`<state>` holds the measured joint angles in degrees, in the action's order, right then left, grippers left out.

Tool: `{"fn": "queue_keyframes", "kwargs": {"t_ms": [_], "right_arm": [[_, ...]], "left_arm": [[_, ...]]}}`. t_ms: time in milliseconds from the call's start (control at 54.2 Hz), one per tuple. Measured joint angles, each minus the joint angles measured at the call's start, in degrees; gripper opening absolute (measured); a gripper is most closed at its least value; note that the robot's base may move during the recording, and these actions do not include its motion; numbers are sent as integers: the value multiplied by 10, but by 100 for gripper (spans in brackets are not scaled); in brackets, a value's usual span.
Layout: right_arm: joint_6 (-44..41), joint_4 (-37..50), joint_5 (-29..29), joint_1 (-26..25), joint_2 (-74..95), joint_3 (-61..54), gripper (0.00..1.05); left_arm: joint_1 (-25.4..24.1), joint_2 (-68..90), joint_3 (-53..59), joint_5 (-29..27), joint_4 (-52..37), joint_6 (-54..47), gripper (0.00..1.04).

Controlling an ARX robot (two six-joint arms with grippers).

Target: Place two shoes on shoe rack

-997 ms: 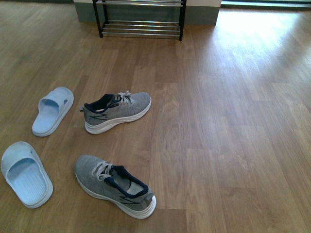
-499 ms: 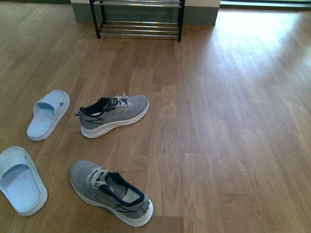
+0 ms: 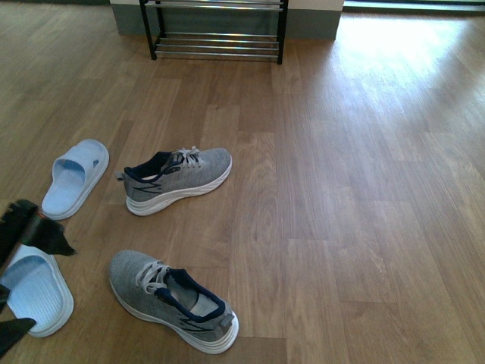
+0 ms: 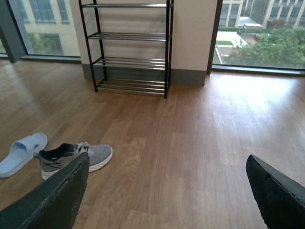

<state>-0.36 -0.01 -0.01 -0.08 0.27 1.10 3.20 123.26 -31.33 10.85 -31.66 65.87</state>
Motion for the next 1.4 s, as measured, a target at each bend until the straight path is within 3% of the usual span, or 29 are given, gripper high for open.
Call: {"fn": "queue_keyframes", "kwargs": {"t_ms": [295,775,997,1403], "right_arm": [[0,0,0,0,0,0,95],[0,0,0,0,0,0,95],[0,0,0,0,0,0,95],[0,0,0,0,0,0,95]], "left_arm": [[21,164,-141,71,-12,17,95],[90,322,-300,117,70,29,95],[96,386,-364,122,72,31,95],[90,400,-387,63,143,-78,35]]}}
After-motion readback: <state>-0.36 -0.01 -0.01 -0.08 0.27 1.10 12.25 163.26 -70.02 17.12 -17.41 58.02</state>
